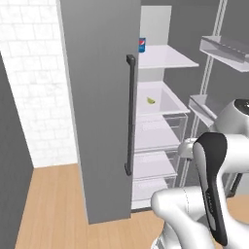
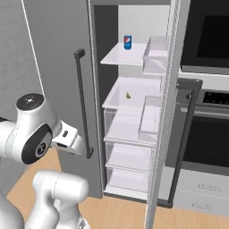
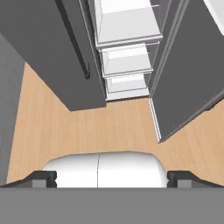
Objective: Grab a lemon wedge from the fridge and one ice cube from the ice bowl, and put them in the glass of lemonade.
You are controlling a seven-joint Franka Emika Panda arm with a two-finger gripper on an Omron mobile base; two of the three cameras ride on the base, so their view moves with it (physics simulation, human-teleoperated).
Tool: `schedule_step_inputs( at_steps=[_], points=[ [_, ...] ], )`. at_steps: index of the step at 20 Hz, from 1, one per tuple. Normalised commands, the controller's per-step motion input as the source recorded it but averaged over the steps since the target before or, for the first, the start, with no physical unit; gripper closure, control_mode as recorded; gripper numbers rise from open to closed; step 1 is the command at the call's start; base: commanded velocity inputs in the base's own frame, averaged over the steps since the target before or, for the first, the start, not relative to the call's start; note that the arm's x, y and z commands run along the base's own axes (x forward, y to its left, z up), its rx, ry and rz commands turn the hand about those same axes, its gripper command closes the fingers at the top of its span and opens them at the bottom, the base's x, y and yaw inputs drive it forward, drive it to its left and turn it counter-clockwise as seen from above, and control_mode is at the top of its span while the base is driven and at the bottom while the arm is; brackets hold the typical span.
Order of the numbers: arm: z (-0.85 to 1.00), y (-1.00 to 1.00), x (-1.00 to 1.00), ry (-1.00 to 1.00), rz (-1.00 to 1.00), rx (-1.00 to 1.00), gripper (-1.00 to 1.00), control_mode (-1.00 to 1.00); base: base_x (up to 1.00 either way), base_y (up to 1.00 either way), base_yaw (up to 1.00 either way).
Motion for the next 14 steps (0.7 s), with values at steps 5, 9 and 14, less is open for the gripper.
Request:
schedule_step_inputs(
  at_steps=[5, 9, 14],
  points=[
    [0.00, 0.00, 0.00, 0.00, 0.00, 0.00, -1.00, 1.00, 0.00, -0.63, -0.04],
    [0.00, 0.00, 0.00, 0.00, 0.00, 0.00, -1.00, 1.00, 0.18, -0.02, 0.00],
    [0.00, 0.00, 0.00, 0.00, 0.00, 0.00, -1.00, 1.00, 0.38, 0.16, 0.00]
  ],
)
